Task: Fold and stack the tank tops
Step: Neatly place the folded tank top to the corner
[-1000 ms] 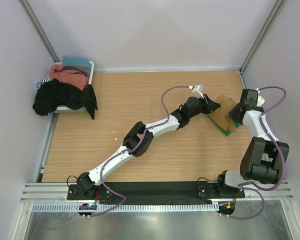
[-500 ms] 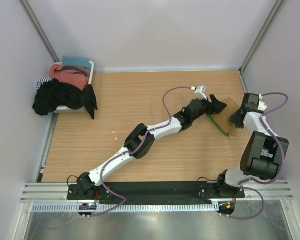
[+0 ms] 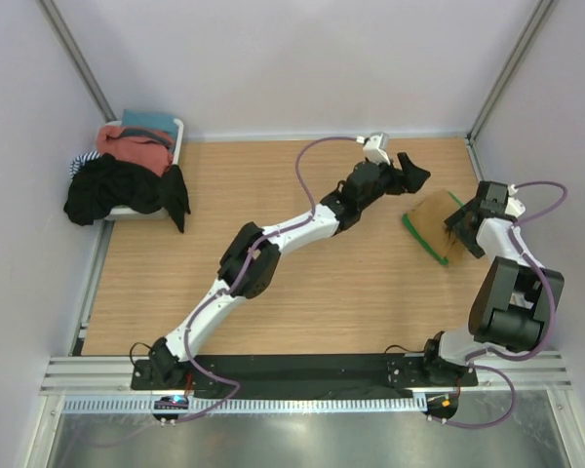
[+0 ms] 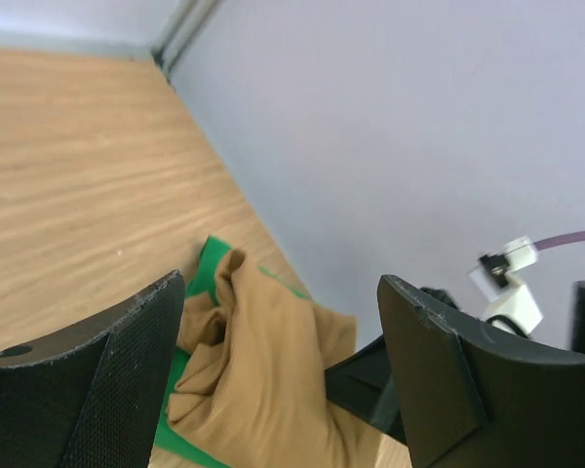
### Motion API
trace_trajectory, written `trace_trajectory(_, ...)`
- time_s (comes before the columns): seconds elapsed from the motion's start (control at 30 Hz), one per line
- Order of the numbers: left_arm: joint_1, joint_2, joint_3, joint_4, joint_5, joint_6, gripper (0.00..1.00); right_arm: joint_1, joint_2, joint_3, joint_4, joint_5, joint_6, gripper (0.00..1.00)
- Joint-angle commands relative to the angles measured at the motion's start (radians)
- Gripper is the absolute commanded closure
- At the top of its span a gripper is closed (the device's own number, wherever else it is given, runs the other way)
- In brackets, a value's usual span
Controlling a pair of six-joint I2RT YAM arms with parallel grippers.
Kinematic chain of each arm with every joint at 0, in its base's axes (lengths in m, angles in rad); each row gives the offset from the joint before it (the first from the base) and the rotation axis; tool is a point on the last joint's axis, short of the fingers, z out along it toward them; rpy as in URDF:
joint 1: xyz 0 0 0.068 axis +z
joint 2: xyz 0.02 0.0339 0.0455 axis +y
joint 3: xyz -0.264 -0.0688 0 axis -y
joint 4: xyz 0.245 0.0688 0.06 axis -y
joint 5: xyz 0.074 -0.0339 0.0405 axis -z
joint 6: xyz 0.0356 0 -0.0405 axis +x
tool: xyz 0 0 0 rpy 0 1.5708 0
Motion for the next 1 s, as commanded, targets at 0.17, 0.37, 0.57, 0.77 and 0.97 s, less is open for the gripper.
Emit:
trace_trajectory(0.17,-0.002,-0.203,-0.088,-0.113,-0.001,0.101,0.22,-0.045,-0.058,0.120,-0.052,0.100,0.017,0.17)
trace_trajectory(0.37,0.000,-0.347,-0.241,-0.155,-0.001,0.119,0.23,-0.053,-0.107,0.190,-0.106,0.132,0.005,0.16)
trace_trajectory(0.57,0.019,-0.557,-0.413,-0.249,-0.056,0.155,0.21,-0.053,-0.204,0.101,0.154,-0.463,-0.009,0.59)
trace_trajectory(0.77,0.073,-0.764,-0.640,-0.233,-0.050,0.126,0.21,-0.053,-0.082,-0.004,0.625,-0.885,0.218,0.99)
trace_trajectory(0.97,0.121,-0.881,-0.793,-0.261,0.013,0.090,0.20,-0.056,-0.022,-0.113,0.895,-0.903,0.286,0.99)
